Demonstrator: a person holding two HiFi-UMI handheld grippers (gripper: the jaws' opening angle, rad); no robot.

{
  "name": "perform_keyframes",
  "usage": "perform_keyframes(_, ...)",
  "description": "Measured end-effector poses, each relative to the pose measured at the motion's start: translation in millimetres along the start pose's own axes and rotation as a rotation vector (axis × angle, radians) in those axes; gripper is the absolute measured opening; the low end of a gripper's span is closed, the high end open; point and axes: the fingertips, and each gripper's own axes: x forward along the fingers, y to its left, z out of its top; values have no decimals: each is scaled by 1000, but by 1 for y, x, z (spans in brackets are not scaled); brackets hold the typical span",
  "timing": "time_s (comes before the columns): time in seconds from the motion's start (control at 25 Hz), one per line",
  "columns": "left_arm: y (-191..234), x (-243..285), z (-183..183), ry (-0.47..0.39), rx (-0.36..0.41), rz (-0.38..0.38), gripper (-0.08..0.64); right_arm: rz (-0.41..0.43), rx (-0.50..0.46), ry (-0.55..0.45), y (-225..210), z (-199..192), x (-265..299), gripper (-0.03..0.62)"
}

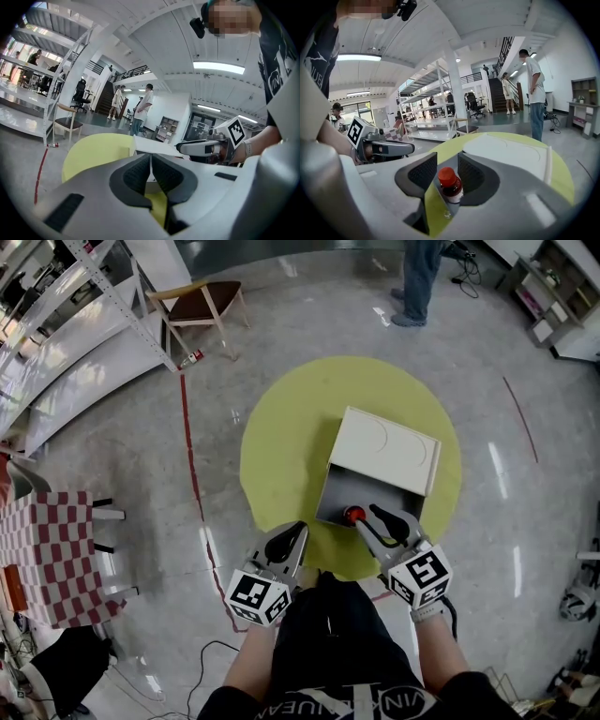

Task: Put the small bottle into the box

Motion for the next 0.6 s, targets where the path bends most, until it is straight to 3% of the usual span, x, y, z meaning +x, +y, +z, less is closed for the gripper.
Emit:
perform_keyframes(0.24, -2, 1, 8, -11, 13, -8, 21, -36, 7, -29, -5, 9, -9, 73)
perform_keyframes(0.6, -3, 2, 23, -28, 31, -12, 21, -50, 11, -52, -5, 19, -16, 44)
